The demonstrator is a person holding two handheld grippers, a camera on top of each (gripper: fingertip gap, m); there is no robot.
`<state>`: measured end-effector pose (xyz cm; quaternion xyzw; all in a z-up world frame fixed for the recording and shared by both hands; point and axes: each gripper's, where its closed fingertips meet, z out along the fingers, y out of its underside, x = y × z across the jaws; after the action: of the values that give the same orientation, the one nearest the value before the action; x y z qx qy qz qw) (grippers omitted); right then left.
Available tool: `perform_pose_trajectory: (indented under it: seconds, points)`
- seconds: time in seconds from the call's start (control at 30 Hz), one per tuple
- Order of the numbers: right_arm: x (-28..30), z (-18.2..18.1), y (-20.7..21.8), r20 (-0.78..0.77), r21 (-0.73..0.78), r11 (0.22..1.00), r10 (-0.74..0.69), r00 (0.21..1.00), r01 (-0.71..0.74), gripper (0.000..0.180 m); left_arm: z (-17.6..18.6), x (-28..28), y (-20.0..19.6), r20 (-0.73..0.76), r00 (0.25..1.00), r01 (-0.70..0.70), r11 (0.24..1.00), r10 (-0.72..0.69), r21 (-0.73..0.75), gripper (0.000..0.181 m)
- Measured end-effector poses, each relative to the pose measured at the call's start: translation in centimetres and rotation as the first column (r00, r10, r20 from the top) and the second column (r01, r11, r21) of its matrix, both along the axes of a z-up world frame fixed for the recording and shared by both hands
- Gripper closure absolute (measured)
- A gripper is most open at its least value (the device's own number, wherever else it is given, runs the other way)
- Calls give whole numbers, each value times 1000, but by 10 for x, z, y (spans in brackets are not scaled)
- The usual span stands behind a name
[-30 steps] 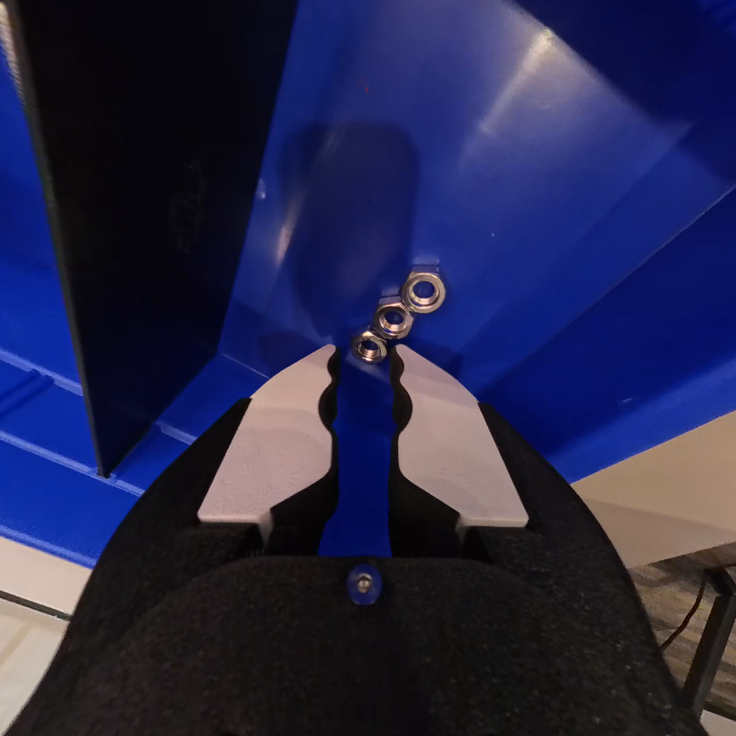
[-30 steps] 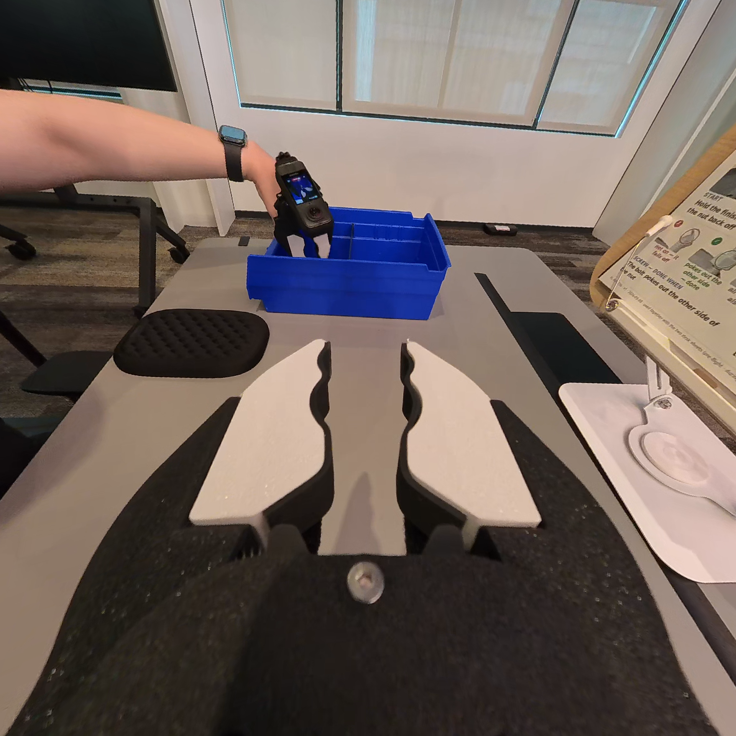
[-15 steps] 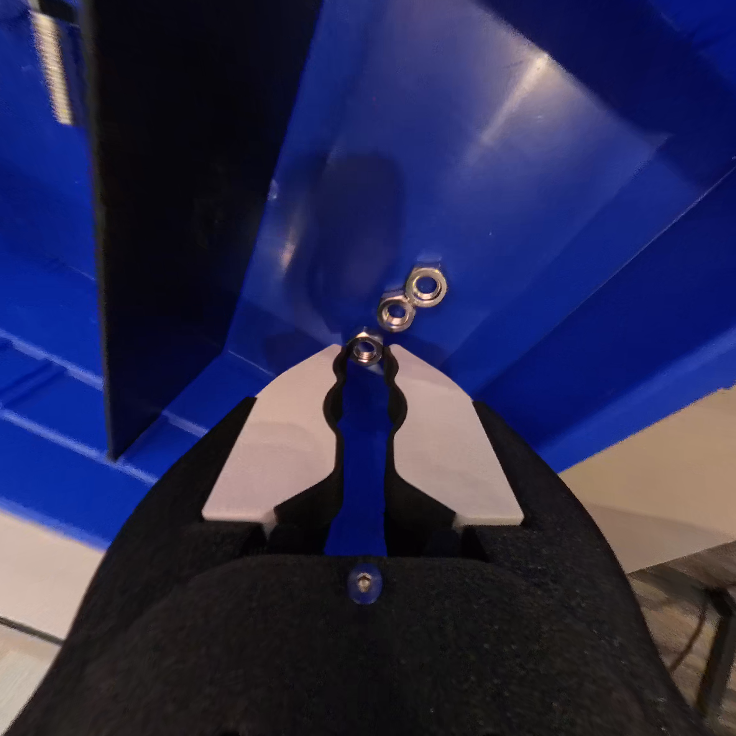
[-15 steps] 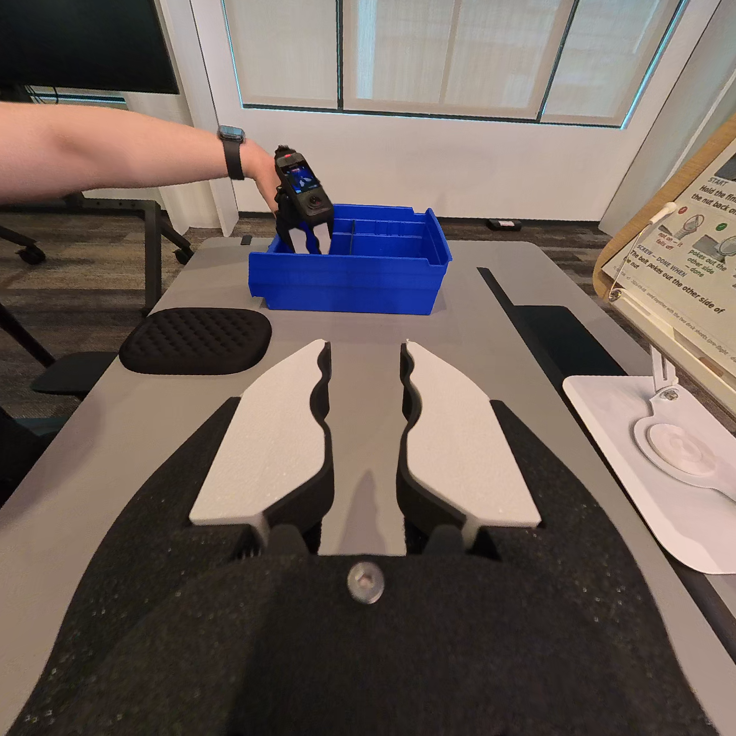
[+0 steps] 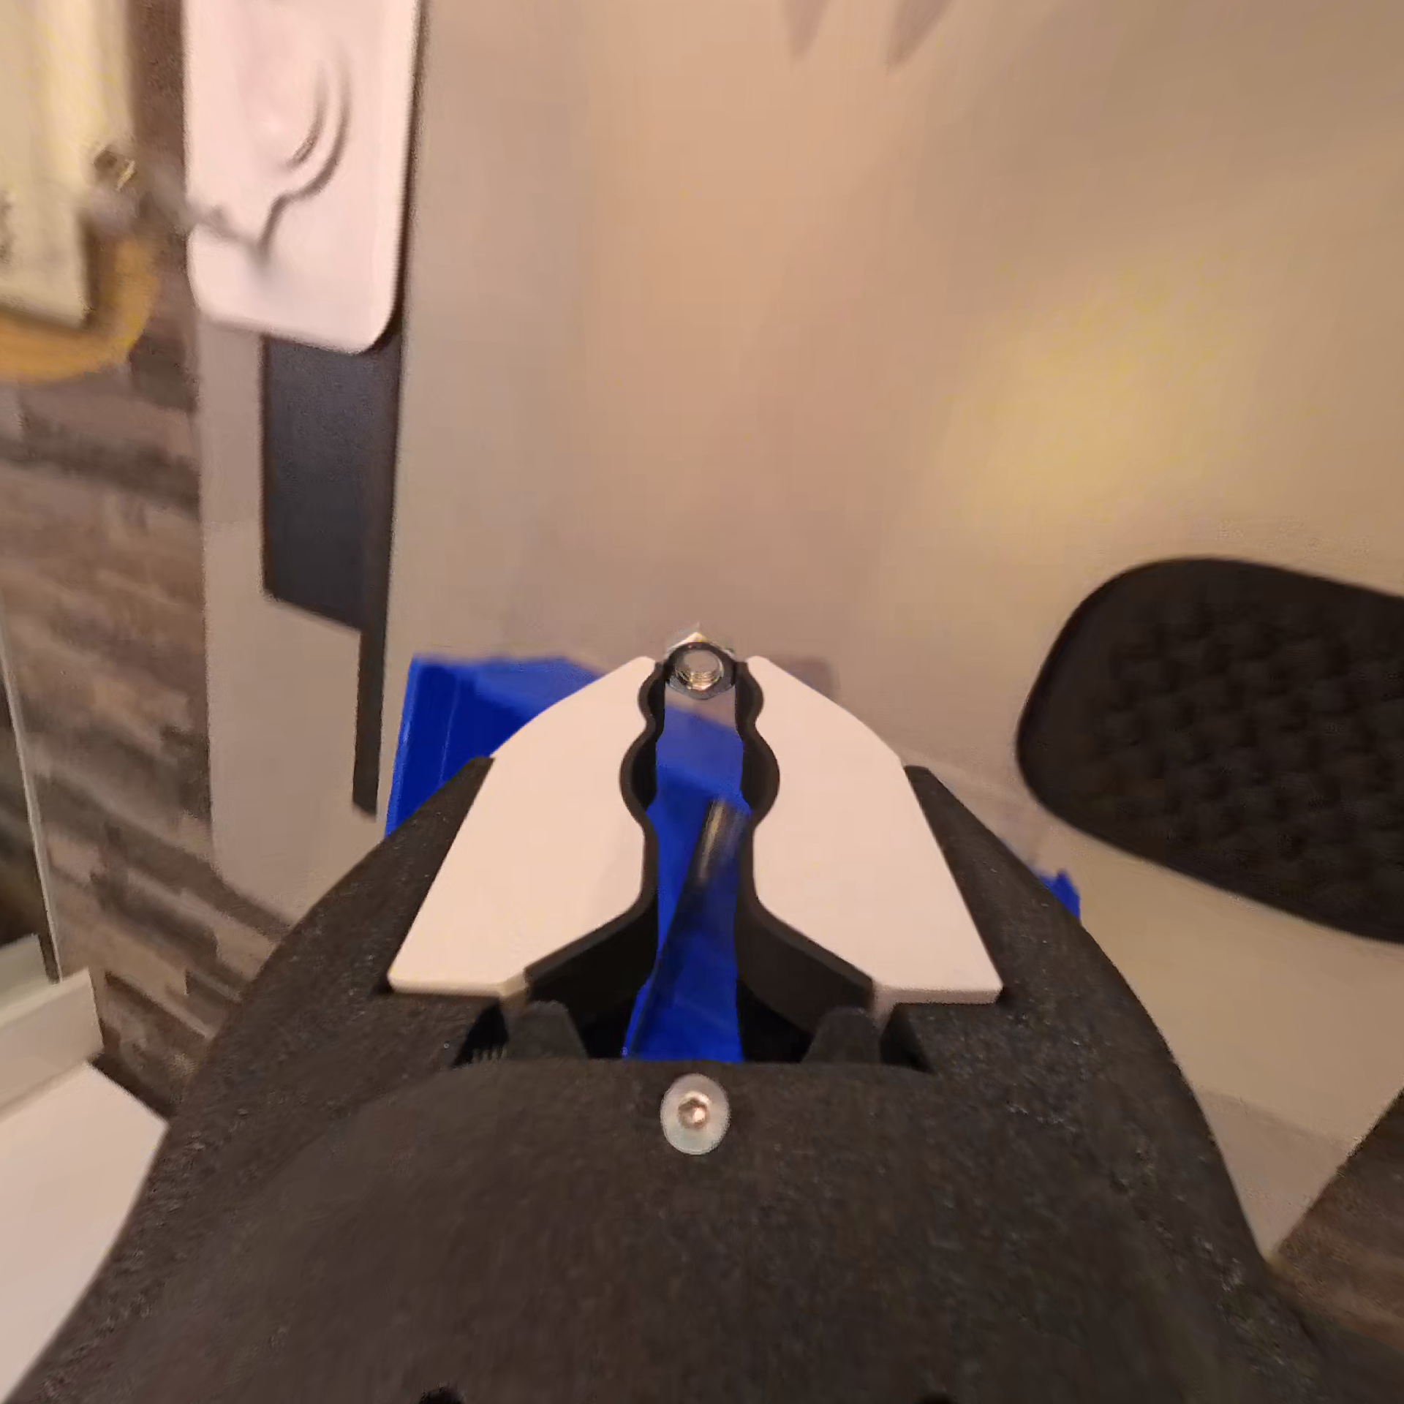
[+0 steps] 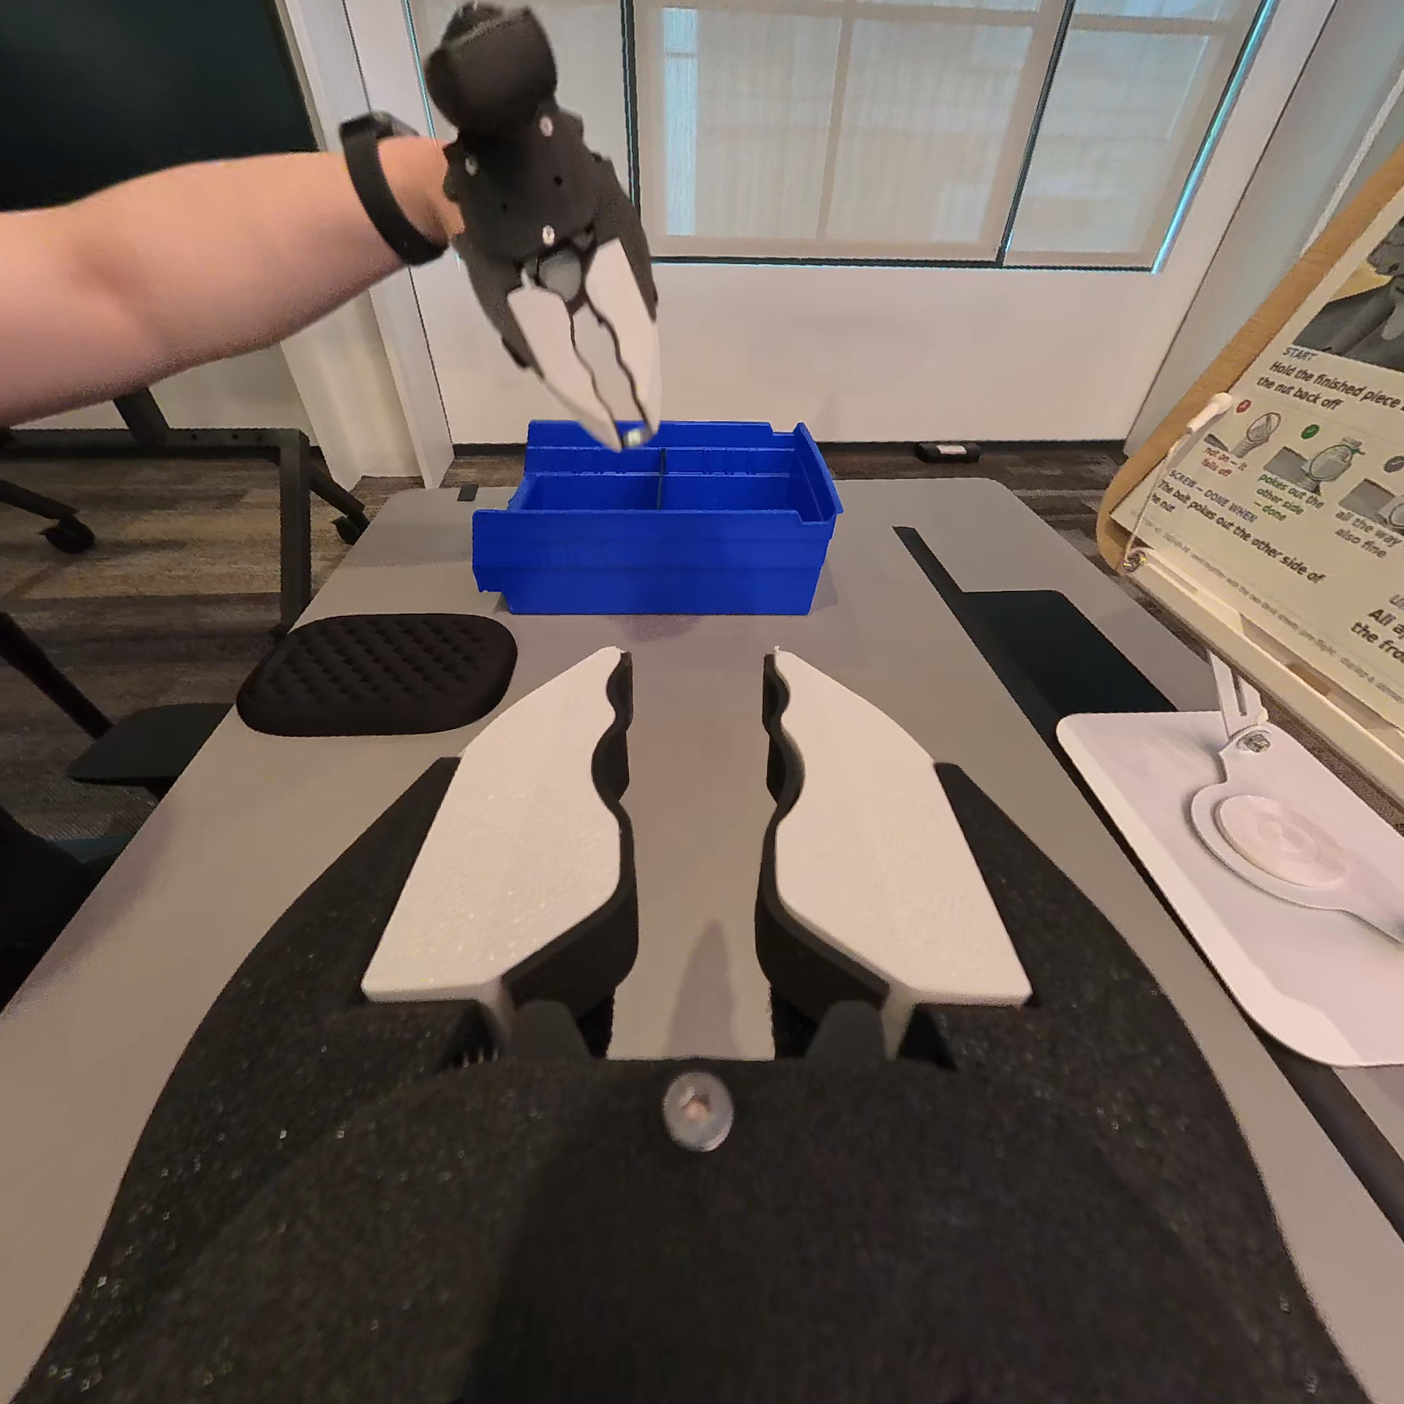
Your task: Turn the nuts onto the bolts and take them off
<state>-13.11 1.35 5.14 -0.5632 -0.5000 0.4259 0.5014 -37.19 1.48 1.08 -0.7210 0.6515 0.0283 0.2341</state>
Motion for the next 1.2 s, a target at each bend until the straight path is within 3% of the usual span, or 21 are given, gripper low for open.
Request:
perform_pose_trajectory:
  seconds: [0.23, 0.43, 0.7, 1.2]
  points:
    - [11, -6, 5, -6, -28, 999, -18, 1000, 18, 148, -89, 90, -3, -134, 978, 144, 981, -162, -132, 163]
    - [26, -23, 11, 77, -51, 997, -52, 996, 56, 148, -127, 145, 3, -156, 962, 201, 968, -224, -151, 163]
    - [40, -33, 14, 116, -70, 994, -73, 991, 81, 148, -152, 195, 0, -114, 955, 251, 950, -274, -184, 163]
    - [46, -38, 14, 130, -77, 994, -68, 989, 79, 149, -157, 207, -5, -73, 957, 260, 944, -279, -205, 161]
